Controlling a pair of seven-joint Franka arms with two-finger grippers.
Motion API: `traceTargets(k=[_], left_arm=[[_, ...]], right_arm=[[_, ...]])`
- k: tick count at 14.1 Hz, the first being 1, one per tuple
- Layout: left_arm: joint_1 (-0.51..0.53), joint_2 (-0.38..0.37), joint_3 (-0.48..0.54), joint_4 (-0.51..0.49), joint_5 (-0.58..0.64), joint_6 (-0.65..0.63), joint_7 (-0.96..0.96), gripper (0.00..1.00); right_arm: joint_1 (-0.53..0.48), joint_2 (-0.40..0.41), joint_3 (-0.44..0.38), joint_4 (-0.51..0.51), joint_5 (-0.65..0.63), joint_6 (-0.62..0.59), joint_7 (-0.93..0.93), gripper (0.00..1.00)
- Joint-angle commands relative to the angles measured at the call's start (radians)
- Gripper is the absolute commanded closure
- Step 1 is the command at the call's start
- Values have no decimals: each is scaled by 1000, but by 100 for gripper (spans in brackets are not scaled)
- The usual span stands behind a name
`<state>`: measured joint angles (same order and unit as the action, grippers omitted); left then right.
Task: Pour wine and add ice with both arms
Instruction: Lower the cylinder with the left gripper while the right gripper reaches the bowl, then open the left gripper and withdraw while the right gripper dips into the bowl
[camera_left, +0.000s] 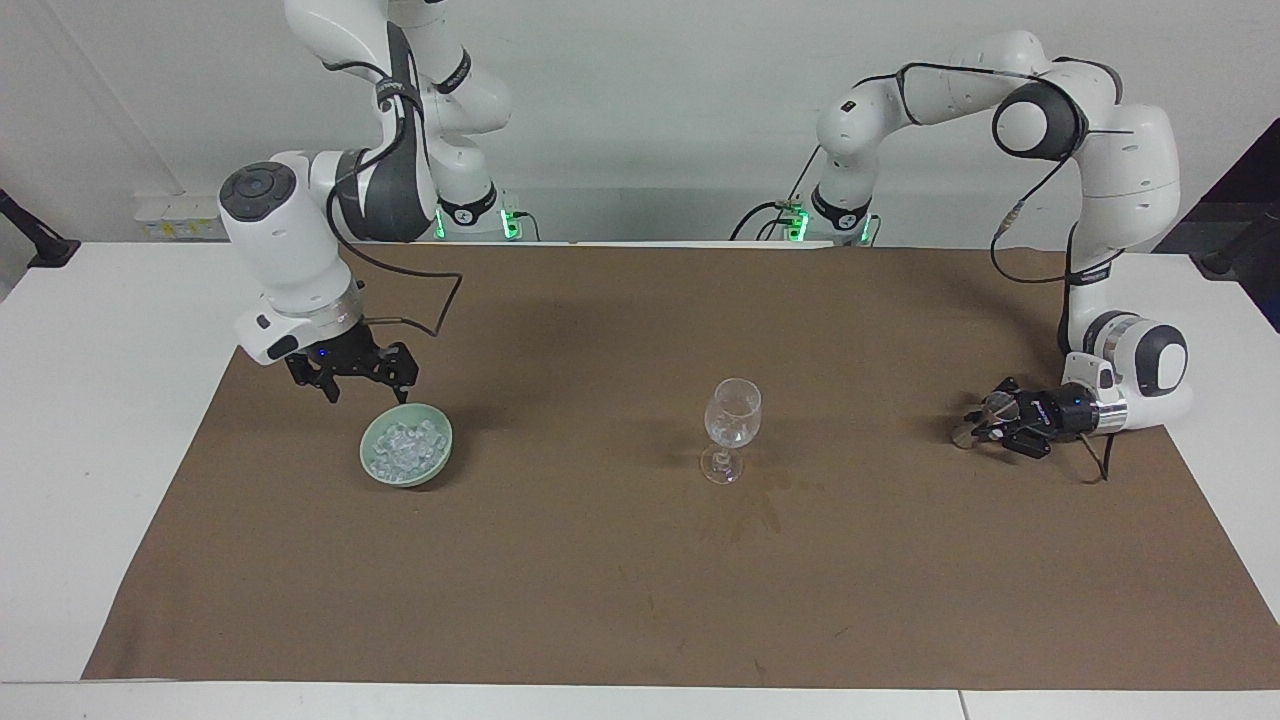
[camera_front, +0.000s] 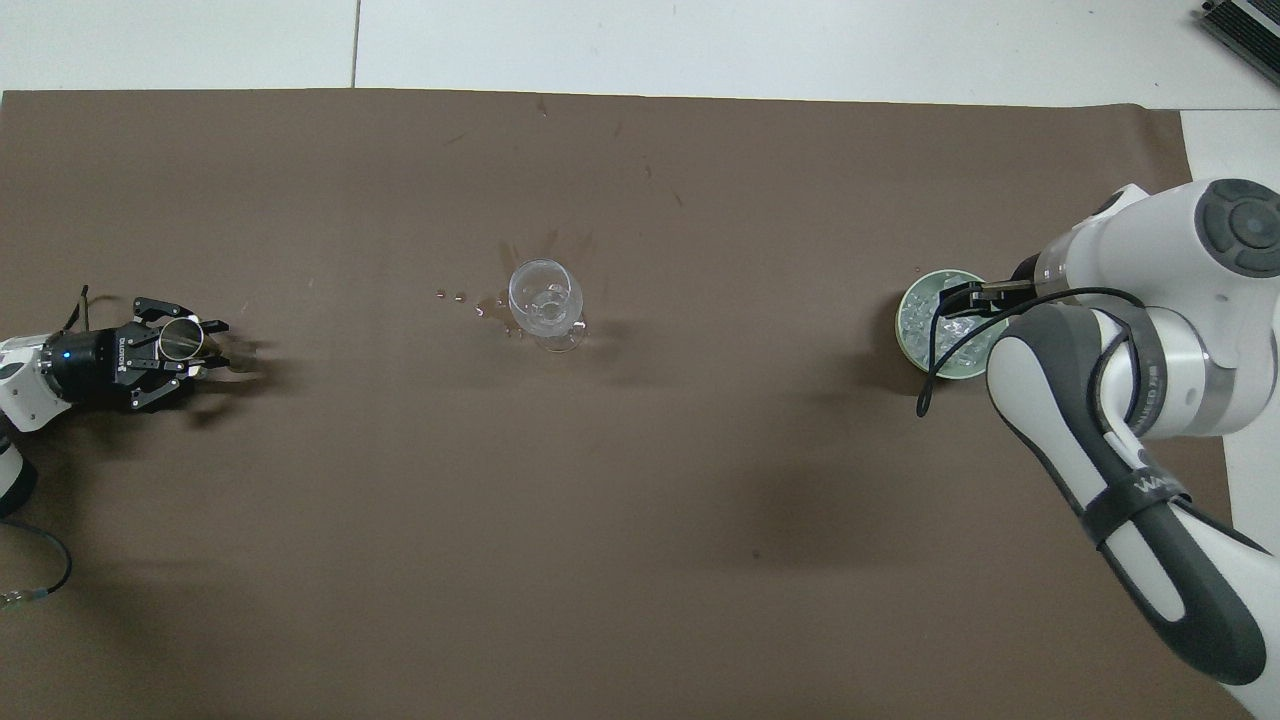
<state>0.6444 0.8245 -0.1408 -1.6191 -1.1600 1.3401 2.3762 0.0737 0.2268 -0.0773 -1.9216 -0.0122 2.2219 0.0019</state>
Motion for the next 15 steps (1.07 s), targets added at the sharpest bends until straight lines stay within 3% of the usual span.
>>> traceTargets(k=[1,9,12,15], left_arm=[[11,-11,3,8,35,-6,11,56],[47,-122,29,111,236,-10,-58,57],[31,-172,72,177,315,-9,-128,57],[18,-263,70,176,356,-9,-276,57]], right_arm=[[-8,9,5,-11,23,33,-65,0],[3,5,13,-85,24,67,-65,0],[3,6,13,-103,24,108,-65,14],[-2,15,13,-106,24,136,-74,18]])
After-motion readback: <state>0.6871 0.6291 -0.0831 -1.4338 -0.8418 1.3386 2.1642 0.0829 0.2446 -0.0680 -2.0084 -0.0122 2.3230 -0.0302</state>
